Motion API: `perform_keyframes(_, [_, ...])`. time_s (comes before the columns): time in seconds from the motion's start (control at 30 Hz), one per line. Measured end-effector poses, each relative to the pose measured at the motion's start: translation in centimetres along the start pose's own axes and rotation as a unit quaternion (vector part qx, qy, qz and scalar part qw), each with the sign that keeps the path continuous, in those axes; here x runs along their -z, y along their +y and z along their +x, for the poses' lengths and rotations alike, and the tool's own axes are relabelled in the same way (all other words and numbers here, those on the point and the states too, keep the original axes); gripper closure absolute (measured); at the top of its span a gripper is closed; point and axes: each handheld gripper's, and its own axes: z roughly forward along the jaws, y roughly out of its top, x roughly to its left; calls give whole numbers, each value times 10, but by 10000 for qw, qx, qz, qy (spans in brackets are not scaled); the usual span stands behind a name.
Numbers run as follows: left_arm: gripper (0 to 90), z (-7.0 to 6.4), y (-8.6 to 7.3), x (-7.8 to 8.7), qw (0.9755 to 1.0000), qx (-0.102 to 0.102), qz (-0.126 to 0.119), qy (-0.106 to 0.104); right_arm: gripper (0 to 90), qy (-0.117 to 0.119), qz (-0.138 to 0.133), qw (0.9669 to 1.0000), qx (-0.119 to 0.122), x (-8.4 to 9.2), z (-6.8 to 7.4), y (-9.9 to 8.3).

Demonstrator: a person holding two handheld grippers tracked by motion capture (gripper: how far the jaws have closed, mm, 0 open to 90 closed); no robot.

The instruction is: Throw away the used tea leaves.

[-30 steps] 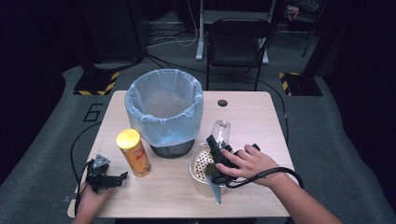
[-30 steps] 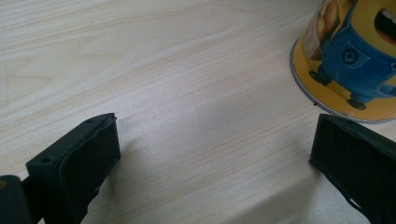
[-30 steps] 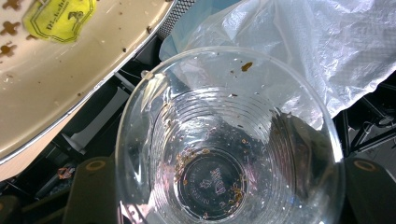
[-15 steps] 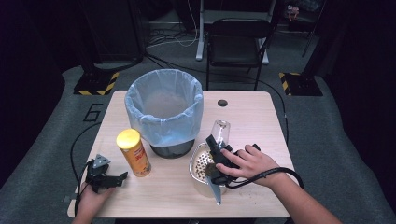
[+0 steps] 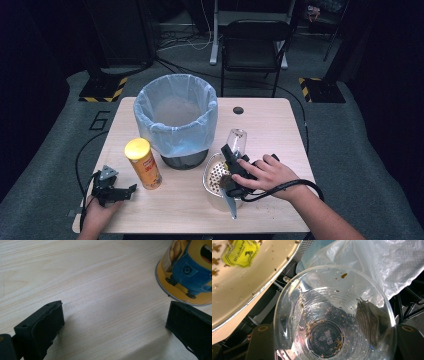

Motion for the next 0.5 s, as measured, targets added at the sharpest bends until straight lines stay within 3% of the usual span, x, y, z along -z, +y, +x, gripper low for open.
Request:
perform_keyframes(0.3, [12,0,0,0,10000,-2,1,-1,341,26,11,9985,-542,3,-7,-8])
perform_keyframes(0.33, [12,0,0,0,10000,0,2,-2,341,-214,-50,9952,-957,2,-11,-10])
perform_keyframes(0.4, [12,0,0,0,10000,0,5,-3,341,-314,-75,9866,-1597,3,-11,-13])
perform_keyframes(0.43, [12,0,0,0,10000,0,3,-1,342,-296,-160,9808,-1919,3,-12,-15])
perform_keyframes(0.47, [12,0,0,0,10000,0,3,-1,342,-296,-160,9808,-1919,3,-12,-15])
perform_keyframes(0.5, [12,0,0,0,10000,3,5,-3,341,-303,-173,9703,-2393,4,-12,-18])
